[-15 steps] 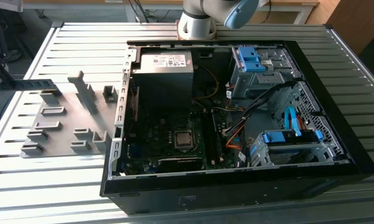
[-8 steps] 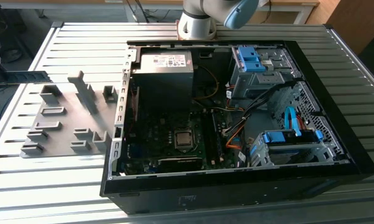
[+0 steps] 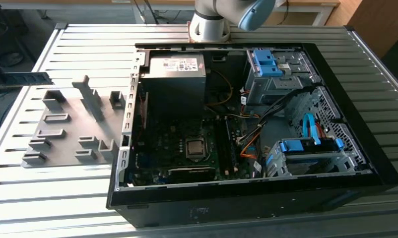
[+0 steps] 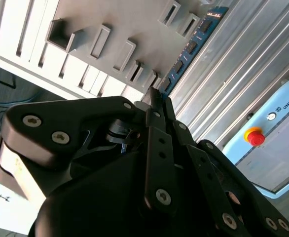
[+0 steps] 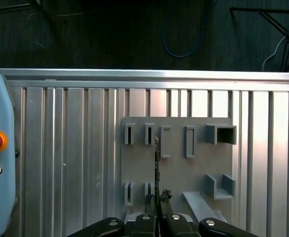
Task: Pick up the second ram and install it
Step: 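Pick up the second ram and move it above second insertion slot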
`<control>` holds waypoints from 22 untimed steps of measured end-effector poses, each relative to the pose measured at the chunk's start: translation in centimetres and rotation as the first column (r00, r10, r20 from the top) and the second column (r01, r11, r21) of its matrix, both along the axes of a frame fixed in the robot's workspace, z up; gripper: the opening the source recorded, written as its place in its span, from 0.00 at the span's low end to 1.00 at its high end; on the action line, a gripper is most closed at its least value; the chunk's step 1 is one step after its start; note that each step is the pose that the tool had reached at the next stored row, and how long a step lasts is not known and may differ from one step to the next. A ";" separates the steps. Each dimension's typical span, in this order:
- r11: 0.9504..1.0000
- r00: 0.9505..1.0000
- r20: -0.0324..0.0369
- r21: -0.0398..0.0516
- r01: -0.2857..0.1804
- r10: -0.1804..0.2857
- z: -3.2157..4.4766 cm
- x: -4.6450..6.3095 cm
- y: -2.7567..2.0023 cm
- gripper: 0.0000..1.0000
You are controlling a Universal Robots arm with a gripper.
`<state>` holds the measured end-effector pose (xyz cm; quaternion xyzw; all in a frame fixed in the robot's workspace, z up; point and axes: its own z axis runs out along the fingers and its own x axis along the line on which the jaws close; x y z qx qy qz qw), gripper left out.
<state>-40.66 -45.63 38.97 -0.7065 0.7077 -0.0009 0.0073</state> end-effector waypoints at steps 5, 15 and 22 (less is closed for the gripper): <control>1.000 1.000 0.000 0.000 0.000 0.000 -0.01 0.8 0.03 0.14; 1.000 1.000 0.000 0.000 0.000 0.000 -0.02 3.0 0.12 0.14; 1.000 1.000 0.000 0.000 0.000 0.000 -0.01 4.7 0.21 0.14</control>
